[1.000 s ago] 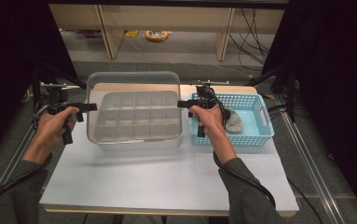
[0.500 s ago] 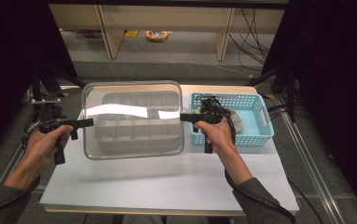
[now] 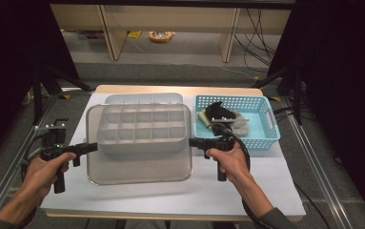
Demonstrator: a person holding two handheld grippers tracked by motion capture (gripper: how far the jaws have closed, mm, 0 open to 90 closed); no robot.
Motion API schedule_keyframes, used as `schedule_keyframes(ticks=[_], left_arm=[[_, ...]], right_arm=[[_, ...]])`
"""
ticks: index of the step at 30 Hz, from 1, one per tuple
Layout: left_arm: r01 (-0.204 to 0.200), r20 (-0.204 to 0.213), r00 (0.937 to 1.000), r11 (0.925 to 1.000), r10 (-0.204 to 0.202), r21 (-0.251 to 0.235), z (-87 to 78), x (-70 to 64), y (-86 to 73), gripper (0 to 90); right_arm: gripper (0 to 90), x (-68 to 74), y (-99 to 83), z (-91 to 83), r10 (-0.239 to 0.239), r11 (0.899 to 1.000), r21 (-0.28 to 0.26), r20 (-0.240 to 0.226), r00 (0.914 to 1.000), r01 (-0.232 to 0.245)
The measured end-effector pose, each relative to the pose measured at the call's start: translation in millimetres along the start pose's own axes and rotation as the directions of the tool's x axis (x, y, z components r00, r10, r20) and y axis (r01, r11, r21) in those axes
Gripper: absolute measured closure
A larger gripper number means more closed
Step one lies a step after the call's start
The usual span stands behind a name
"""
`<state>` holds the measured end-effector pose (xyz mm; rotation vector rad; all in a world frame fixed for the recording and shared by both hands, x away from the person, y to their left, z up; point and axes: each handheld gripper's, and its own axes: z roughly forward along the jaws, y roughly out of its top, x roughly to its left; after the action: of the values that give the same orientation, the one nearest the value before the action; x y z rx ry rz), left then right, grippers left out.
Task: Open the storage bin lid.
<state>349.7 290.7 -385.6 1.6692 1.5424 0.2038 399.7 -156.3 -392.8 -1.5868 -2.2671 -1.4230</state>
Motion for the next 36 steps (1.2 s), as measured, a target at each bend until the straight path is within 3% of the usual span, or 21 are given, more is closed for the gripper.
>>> schedule_keyframes(ticks=[3,4,5,9,11,13,14,15,17,19,20,22,26,27,29,33,36], left_arm=[[0.022,0.018,0.9996,0.9997,-0.022,0.009,3.1,1.9,-12.3,56.3],[0.025,0.019,0.9995,0.9996,-0.025,0.012,3.1,0.8,-16.3,56.2],[0.015,0.020,0.9997,0.9997,-0.015,0.020,2.3,-0.3,-20.1,56.3],[-0.009,0.019,0.9998,0.9996,0.008,0.027,-2.3,-3.8,-33.5,56.2],[-0.002,0.021,0.9998,0.9991,0.002,0.042,-4.7,-2.1,-40.5,56.2],[0.001,0.027,0.9996,0.9968,-0.004,0.081,-6.1,1.1,-45.8,56.1],[0.009,0.018,0.9998,0.9975,-0.010,0.070,-5.0,1.3,-48.6,56.0],[0.006,0.017,0.9998,0.9970,-0.007,0.077,-4.6,2.5,-50.4,55.8],[0.012,0.014,0.9998,0.9962,-0.013,0.087,-2.8,4.2,-54.7,55.6],[0.005,0.018,0.9998,0.9924,-0.008,0.123,-2.4,7.4,-58.5,55.4],[0.018,0.016,0.9997,0.9929,-0.020,0.118,-1.6,8.0,-61.0,55.3],[0.033,0.030,0.9989,0.9943,-0.037,0.101,0.0,10.1,-67.5,55.2],[0.025,0.027,0.9992,0.9909,-0.029,0.133,1.0,11.2,-77.0,55.0],[0.027,0.033,0.9989,0.9857,-0.033,0.166,1.6,14.1,-80.5,54.9],[0.040,0.022,0.9988,0.9868,-0.044,0.157,5.2,16.5,-84.7,54.8],[0.039,0.019,0.9989,0.9813,-0.043,0.188,13.3,21.0,-87.9,54.2],[0.069,0.006,0.9975,0.9778,-0.071,0.198,20.7,23.6,-89.7,52.8]], right_arm=[[75.2,-0.1,-13.8,-4.5,-0.011,1.000,0.019,-0.018,0.9998,0.011],[75.2,2.6,-17.9,-6.8,0.010,0.999,0.031,-0.016,0.9998,-0.009],[75.2,0.1,-21.5,-7.7,-0.013,1.000,0.027,-0.020,0.9997,0.014],[75.3,-2.8,-36.8,-11.7,-0.008,0.998,0.058,-0.031,0.9995,0.010],[75.5,-0.7,-45.8,-13.0,0.011,0.997,0.075,-0.054,0.9985,-0.007],[75.5,0.4,-53.2,-14.3,-0.002,0.996,0.090,-0.066,0.9978,0.008],[75.4,1.5,-56.6,-14.2,0.010,0.996,0.092,-0.069,0.9976,-0.004],[75.5,0.5,-58.9,-13.6,-0.006,0.995,0.098,-0.067,0.9977,0.012],[75.5,1.9,-64.8,-12.3,0.027,0.994,0.112,-0.074,0.9969,-0.018],[75.3,0.6,-70.4,-9.8,0.025,0.991,0.131,-0.067,0.9975,-0.016],[74.7,-0.7,-72.9,-8.7,0.034,0.991,0.131,-0.078,0.9964,-0.023],[74.8,-3.8,-76.5,-6.7,0.060,0.989,0.141,-0.096,0.9936,-0.046],[74.8,-1.3,-79.7,-8.0,0.042,0.988,0.153,-0.086,0.9954,-0.028],[74.8,-1.0,-82.3,-6.3,0.023,0.988,0.155,-0.075,0.9969,-0.011],[74.8,-1.1,-85.7,-5.5,0.039,0.985,0.169,-0.087,0.9954,-0.024],[74.5,-4.2,-91.9,1.0,0.023,0.982,0.191,-0.077,0.9968,-0.007],[73.7,-8.8,-92.6,7.1,0.039,0.981,0.191,-0.078,0.9961,-0.024]])
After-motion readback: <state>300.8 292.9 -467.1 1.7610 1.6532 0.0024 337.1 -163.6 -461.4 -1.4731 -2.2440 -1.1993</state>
